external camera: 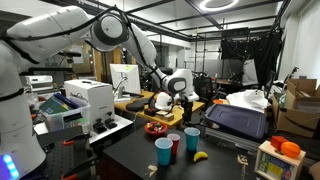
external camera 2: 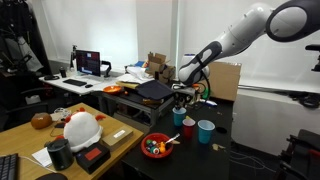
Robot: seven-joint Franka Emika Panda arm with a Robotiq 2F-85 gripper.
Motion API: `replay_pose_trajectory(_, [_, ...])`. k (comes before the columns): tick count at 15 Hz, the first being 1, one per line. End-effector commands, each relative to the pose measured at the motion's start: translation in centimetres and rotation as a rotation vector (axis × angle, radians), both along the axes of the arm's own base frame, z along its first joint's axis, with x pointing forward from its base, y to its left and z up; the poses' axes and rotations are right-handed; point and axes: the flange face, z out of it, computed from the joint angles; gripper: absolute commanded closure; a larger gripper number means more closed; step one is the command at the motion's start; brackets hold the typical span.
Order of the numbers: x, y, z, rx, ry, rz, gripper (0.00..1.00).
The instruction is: Put some of the things in the bowl into the blue cup at the back of the line of cups
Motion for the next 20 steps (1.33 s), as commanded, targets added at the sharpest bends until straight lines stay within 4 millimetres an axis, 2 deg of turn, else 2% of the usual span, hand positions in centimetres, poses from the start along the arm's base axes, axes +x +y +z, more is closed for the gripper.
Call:
replay_pose_trajectory(1, [0.6, -0.5, -0.3, -0.035, -0.015, -0.027, 0.79])
replay_pose_trajectory(2, [0.6, -0.6, -0.4, -0.039, -0.012, -0.029, 0.29])
replay_pose_trajectory(3, [0.6, -0.7, -0.6, -0.038, -0.011, -0.030, 0.27])
replay_pose_trajectory(7, [0.6, -0.5, -0.8, -0.038, -0.013, -0.026, 0.01])
replay_pose_trajectory(15, [1.0, 1.8, 2.1, 0.012, -0.061, 0.034, 0.00])
replay_pose_trajectory(17, [1.1, 2.5, 1.9, 0.016, -0.040, 0.051, 0.00])
replay_pose_trajectory(20, [1.1, 4.1, 0.4, 0.008, -0.004, 0.079, 0.00])
